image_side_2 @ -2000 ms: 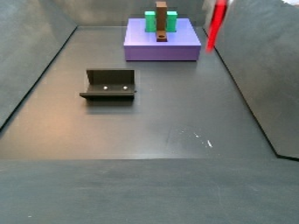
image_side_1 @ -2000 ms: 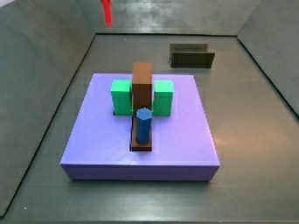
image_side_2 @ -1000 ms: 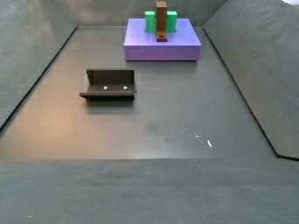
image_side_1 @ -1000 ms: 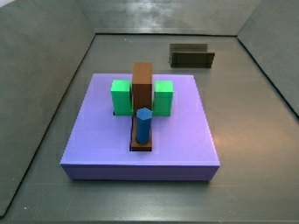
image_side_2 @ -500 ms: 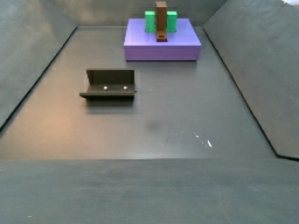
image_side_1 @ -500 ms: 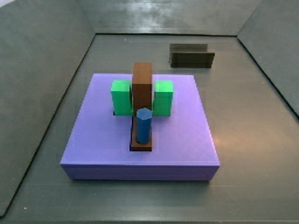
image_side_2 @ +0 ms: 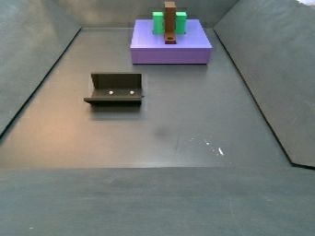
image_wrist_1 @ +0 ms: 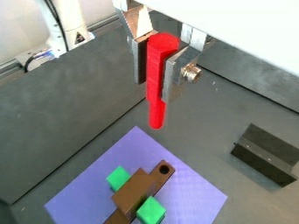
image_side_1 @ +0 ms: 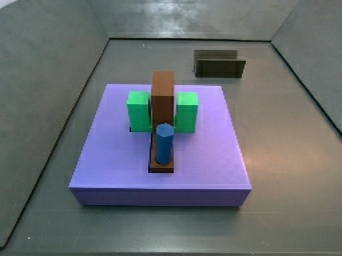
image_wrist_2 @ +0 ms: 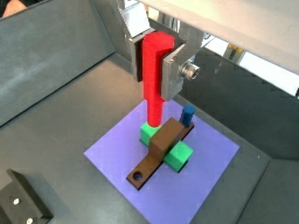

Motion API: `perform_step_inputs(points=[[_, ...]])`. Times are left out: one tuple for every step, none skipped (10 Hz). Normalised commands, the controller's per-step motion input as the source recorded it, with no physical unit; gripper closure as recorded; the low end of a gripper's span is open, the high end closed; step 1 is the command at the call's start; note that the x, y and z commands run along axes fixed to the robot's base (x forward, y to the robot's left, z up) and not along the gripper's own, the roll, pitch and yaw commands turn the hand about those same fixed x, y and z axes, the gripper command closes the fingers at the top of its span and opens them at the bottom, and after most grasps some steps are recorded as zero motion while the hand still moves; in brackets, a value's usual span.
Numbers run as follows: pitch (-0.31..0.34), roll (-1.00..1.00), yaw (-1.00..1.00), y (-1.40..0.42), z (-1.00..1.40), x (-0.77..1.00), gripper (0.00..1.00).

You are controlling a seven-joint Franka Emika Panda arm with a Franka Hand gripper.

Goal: Pick up the red object. Move up. Move to above the board. Insert the red object.
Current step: Insert the red object.

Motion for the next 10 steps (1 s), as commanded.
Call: perform_step_inputs(points=[[-0.043,0.11,-0.06,0.23,-0.37,0.02,1.00],[-0.130,0.15,0.00,0.17,-0.61,0.00,1.00],[-0.184,0.16,-0.04,0.15,-0.71,-0.05,1.00],[-0.210,0.11,-0.07,0.07,-0.73,0.00,1.00],[-0.206,0.08,-0.09,0.02,-0.73,0.00,1.00],[-0.184,0.09,-0.13,0.00,-0.75,0.09,1.00],[-0.157,0.10,-0.13,0.01,-0.78,0.17,1.00],[-0.120,0.11,-0.16,0.08,-0.76,0.20,1.00],[-0.021,0.12,-0.15,0.12,-0.72,0.21,1.00],[-0.041,0.12,-0.11,0.12,-0.70,0.12,1.00]])
